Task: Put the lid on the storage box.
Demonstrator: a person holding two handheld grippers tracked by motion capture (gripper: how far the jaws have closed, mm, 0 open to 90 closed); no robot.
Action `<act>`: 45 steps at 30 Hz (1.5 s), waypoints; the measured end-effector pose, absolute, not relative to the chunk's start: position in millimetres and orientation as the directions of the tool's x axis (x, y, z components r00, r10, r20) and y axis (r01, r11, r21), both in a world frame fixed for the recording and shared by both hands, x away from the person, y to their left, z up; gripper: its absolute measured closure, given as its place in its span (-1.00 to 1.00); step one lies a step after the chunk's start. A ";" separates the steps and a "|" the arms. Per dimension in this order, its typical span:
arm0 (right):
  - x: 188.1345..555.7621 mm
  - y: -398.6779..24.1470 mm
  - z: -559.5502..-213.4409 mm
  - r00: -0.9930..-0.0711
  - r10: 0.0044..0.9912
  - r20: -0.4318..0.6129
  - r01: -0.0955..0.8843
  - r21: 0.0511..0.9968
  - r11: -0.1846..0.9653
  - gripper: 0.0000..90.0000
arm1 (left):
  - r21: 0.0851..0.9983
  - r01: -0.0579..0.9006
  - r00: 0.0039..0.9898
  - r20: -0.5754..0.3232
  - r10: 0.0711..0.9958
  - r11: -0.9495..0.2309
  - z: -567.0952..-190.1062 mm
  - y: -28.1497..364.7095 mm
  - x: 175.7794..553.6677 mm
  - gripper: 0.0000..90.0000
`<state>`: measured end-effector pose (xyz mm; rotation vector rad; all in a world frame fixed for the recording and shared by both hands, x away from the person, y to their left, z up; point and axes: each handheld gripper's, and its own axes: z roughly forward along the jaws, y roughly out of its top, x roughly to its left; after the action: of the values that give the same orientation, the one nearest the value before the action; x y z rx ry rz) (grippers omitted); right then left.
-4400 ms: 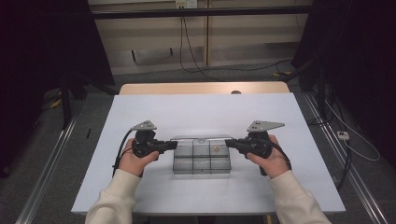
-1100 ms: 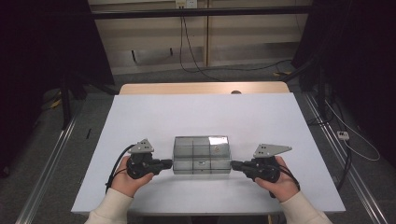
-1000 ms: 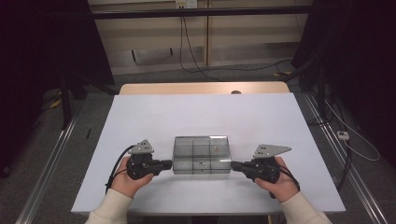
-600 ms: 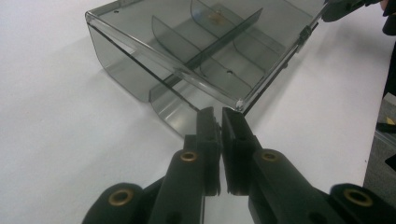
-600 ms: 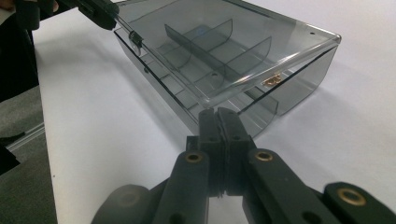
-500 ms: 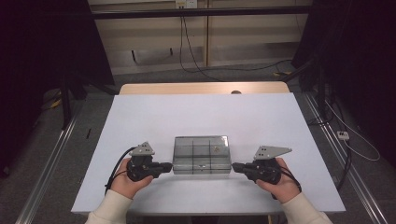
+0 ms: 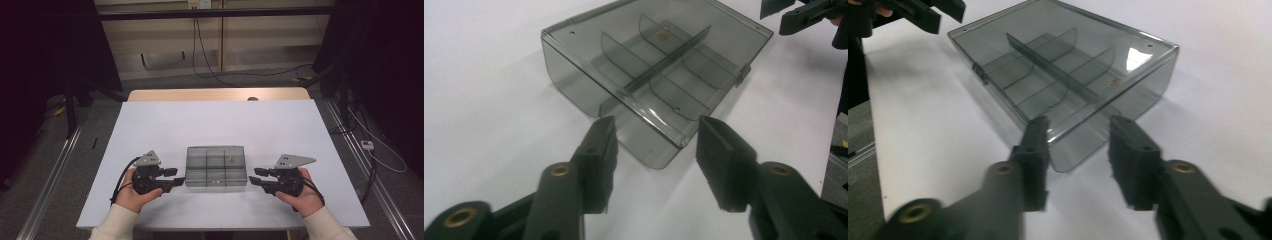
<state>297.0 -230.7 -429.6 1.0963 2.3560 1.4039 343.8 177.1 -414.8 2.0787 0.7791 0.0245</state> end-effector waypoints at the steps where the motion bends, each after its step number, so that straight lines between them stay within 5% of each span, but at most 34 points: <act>1: 297.2 -232.5 -429.7 -0.706 0.679 0.200 0.499 0.821 0.276 0.22 | 0.756 0.517 0.800 -0.260 0.540 -0.401 -415.0 178.4 344.3 0.02; 7: 297.0 -243.2 -431.3 -0.679 0.710 0.189 0.504 0.823 0.263 -0.08 | 0.762 0.513 0.794 -0.247 0.555 -0.396 -415.7 184.9 345.9 -0.27; 17: 296.4 -254.4 -434.7 -0.656 0.738 0.160 0.504 0.820 0.270 -0.29 | 0.769 0.509 0.791 -0.242 0.562 -0.386 -419.6 194.8 349.4 -0.57; 45: 293.0 -269.9 -442.4 -0.626 0.771 0.120 0.505 0.816 0.282 -0.39 | 0.776 0.501 0.778 -0.210 0.592 -0.383 -423.7 216.2 352.6 -0.68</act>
<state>293.0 -269.9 -442.4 1.1641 2.2583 1.2667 352.6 216.2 -423.7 2.0542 0.8153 0.1262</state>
